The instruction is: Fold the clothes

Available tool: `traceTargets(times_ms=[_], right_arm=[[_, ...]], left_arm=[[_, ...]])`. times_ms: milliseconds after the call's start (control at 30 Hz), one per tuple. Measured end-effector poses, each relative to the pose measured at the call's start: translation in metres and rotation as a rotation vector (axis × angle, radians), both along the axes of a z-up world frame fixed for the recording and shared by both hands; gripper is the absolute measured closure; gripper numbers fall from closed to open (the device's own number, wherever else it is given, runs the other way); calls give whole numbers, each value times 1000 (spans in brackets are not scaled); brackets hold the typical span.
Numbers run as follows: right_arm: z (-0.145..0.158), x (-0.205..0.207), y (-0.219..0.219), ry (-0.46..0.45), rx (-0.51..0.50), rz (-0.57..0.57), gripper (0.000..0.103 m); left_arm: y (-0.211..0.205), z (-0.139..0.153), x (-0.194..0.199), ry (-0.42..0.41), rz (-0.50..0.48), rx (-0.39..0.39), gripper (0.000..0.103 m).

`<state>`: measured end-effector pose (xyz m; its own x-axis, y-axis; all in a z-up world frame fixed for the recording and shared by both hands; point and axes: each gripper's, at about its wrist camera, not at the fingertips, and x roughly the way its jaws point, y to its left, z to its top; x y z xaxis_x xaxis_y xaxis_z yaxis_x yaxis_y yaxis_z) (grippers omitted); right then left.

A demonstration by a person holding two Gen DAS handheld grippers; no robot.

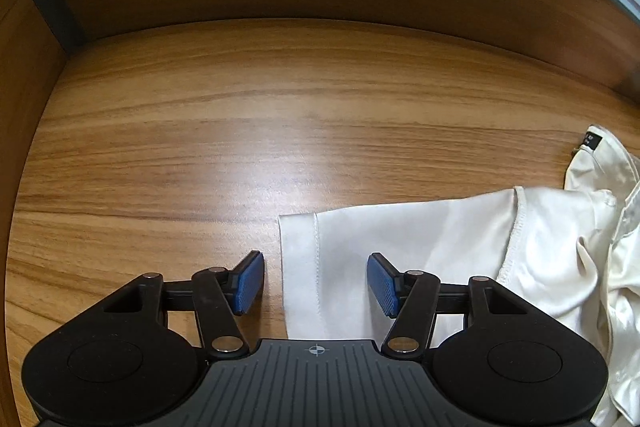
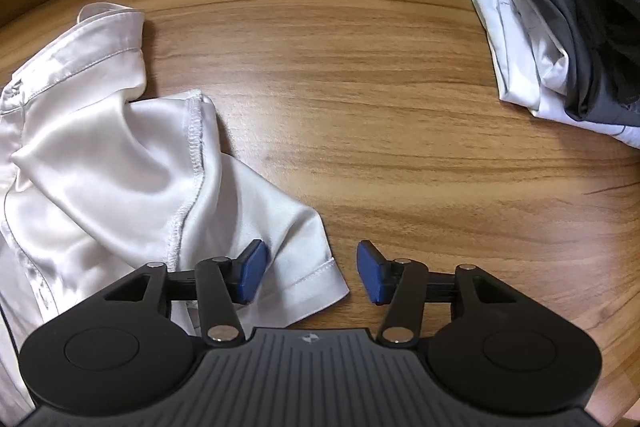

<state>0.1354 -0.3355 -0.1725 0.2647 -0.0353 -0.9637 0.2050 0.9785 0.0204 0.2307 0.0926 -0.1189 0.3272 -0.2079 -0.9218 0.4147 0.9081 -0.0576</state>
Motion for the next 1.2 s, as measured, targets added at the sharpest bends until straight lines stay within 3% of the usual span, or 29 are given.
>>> traceTargets(times_ms=[100,133,200,333,600,800,967,1067,1200], right_arm=[[2,2,6,-12,17,24,84],[2,2,9,-13,7,35,91],[3,3,16,-16,-15,55,98],[21,8,11,-42,-84,85,99],[67,21,-10,-110,-241,137,100],[60,52,-33,-46,-321,174,100],[55,78,-53,8,-388,204,100],[37,83,-58,46,-382,180,99],[24,81,-59,71,-340,182,98]], left_arm=[[-5,5,-3,-14,-23,27,89],[-6,6,-4,-17,-23,32,98],[-6,10,-5,-30,-14,47,99],[-9,21,-11,-96,7,100,99],[16,59,5,-162,108,130,99],[20,72,15,-109,162,101,99],[26,80,15,-81,221,159,99],[31,81,17,-53,258,161,99],[31,84,17,-21,238,122,96]])
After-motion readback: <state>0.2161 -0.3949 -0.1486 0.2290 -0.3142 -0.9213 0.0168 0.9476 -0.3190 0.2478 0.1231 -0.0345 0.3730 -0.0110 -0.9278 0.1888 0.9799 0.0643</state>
